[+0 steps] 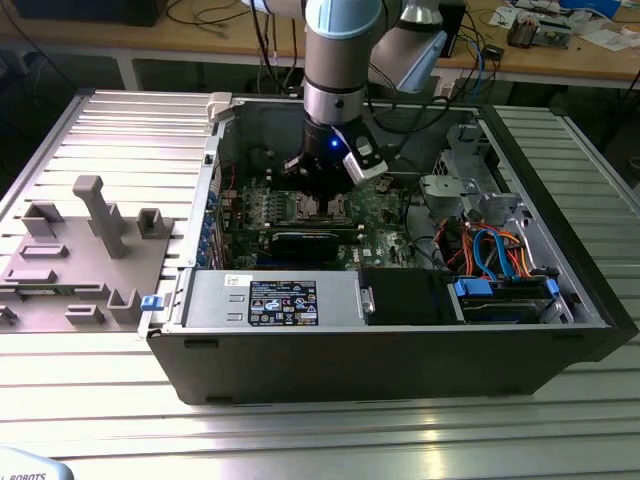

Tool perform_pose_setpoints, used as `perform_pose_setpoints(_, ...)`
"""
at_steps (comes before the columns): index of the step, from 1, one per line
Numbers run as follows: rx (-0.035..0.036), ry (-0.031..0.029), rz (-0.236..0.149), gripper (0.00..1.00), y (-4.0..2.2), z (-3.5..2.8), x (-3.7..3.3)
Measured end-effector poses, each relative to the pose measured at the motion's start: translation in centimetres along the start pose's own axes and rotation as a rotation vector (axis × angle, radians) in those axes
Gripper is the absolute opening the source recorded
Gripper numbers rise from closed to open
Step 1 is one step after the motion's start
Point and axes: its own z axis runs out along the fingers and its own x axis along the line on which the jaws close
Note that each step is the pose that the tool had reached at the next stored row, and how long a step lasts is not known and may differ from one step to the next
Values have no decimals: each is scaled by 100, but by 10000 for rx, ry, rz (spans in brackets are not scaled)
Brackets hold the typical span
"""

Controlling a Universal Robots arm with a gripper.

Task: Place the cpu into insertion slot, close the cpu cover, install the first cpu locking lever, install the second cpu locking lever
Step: 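Install the second cpu locking lever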

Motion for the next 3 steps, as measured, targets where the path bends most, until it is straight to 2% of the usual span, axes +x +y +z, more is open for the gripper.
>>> perform_pose_setpoints(2,3,0,1,11,9,-144,-3)
perform_pose_setpoints(3,0,-2,1,11,10,-171,-4)
